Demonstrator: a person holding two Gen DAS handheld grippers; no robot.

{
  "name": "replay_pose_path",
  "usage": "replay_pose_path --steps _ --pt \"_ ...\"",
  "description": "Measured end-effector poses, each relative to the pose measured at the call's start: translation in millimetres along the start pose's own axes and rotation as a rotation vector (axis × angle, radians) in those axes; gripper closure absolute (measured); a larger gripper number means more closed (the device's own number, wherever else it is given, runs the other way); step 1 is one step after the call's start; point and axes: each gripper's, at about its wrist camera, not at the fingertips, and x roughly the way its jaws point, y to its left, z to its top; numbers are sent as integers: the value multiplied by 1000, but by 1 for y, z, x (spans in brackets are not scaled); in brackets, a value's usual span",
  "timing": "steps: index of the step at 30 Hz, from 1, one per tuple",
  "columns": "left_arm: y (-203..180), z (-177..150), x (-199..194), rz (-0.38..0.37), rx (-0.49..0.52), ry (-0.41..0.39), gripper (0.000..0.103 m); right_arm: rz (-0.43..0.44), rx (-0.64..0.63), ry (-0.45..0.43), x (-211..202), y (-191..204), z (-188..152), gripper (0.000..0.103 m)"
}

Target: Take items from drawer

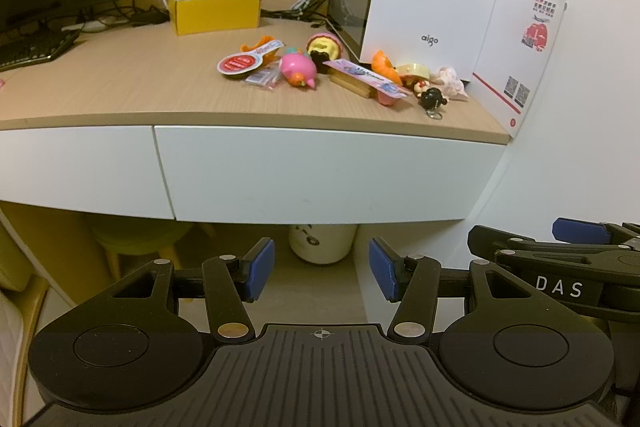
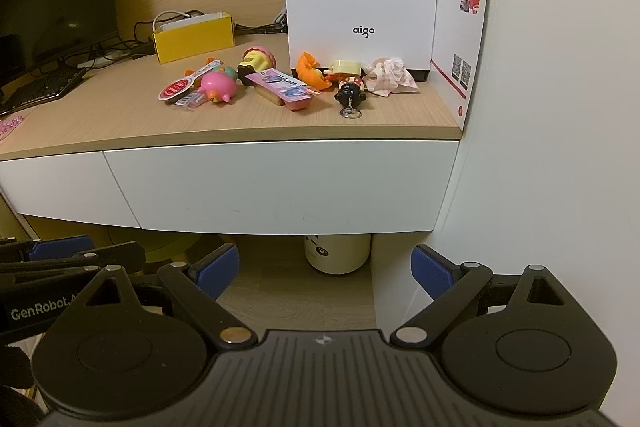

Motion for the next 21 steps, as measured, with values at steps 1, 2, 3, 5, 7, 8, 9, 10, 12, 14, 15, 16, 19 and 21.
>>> replay_pose_path --steps 1,2,3,5,7,8,9,10,12,14,15,16,19,21 --pt "0 -1 0 0 0 0 46 0 0 1 0 0 0 9" --pt "-1 -1 0 1 -1 0 46 0 0 1 0 0 0 9" --pt "0 0 0 2 -1 0 46 -1 1 1 0 0 0 9" --pt "0 0 0 3 -2 0 46 -2 2 0 0 0 0 9" --pt "0 0 0 4 -3 0 46 -4 4 -1 1 1 0 9" --pt "0 0 0 4 -4 0 46 -4 5 0 1 1 0 9" --pt "0 0 0 4 -4 0 46 -4 5 0 1 1 0 9" --pt "0 -1 0 5 -4 0 46 -4 5 0 1 1 0 9" --pt "0 -1 0 5 -5 0 46 -5 6 0 1 2 -1 9" --pt "0 -1 0 6 -6 -1 46 -6 8 0 0 2 -1 9" --pt "0 -1 1 6 -6 -1 46 -6 8 0 1 2 -1 9" --pt "0 -1 0 7 -6 -1 46 -7 8 1 0 2 -1 9" --pt "0 0 0 8 -7 -1 46 -6 9 1 1 3 -1 9" --pt "1 0 0 8 -8 -1 46 -6 9 1 1 3 -1 9"
